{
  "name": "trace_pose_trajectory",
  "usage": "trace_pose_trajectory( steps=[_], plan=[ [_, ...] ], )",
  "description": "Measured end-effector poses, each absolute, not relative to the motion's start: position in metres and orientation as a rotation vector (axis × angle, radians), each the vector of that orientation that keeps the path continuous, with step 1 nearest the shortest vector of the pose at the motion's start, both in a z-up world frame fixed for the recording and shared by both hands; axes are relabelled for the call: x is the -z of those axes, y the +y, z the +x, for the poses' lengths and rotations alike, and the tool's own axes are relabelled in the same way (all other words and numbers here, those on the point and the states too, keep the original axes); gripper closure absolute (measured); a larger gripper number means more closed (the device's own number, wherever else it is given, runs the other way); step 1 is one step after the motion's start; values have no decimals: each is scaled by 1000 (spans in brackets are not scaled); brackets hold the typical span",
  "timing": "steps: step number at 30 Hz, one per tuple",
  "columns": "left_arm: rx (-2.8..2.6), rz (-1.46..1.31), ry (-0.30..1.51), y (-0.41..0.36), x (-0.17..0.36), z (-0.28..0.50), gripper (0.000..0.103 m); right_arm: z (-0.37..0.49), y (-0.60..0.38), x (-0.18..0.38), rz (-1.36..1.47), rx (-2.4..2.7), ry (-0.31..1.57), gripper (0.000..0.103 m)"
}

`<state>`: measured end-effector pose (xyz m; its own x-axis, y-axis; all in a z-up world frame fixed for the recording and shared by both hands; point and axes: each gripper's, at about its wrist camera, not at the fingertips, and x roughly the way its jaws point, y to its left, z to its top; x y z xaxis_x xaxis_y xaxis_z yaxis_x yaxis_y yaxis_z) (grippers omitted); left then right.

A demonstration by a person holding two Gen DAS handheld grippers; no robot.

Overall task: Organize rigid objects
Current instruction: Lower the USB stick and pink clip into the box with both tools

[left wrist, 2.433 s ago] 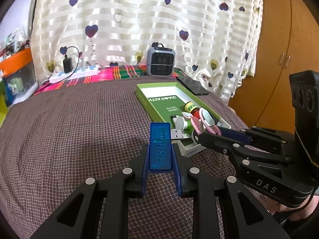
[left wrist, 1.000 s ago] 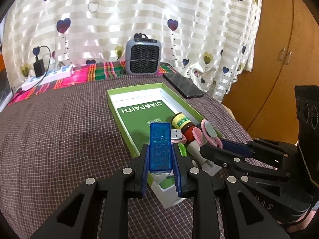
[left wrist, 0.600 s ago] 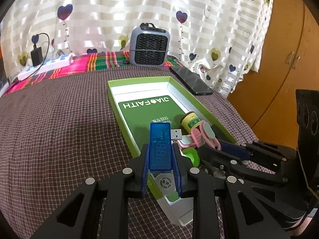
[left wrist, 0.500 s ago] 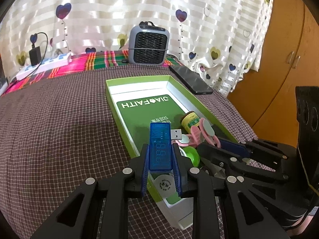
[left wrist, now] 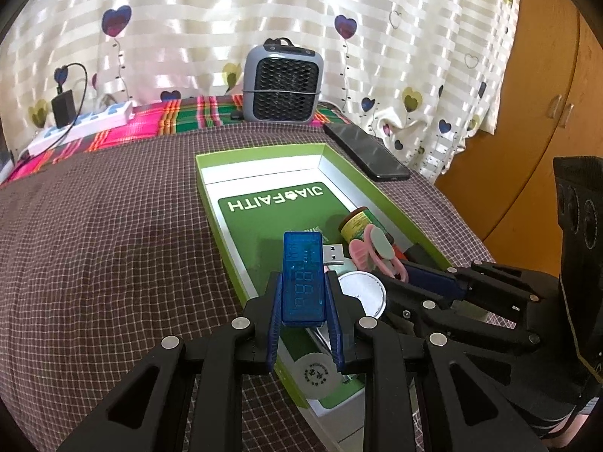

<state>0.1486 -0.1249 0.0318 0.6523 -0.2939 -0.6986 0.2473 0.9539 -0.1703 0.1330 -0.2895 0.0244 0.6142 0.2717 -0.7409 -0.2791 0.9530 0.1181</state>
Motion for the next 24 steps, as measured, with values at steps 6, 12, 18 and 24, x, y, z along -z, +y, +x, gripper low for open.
trace_pose_trajectory(
  steps=[6,12,18,24],
  plan=[
    [312,-80,807,-123,-32,150,82,134,-287,-25,-31,-322,856,85],
    [329,-103,806,-121,-34,149,82,129,-283,-29,-85,-298,828,84],
    [330,-101,793,-122,-39,141,82,123,-287,-33,-82,-289,812,78],
    [326,-87,780,-125,-47,130,82,115,-287,-40,-83,-287,799,77]
  ],
)
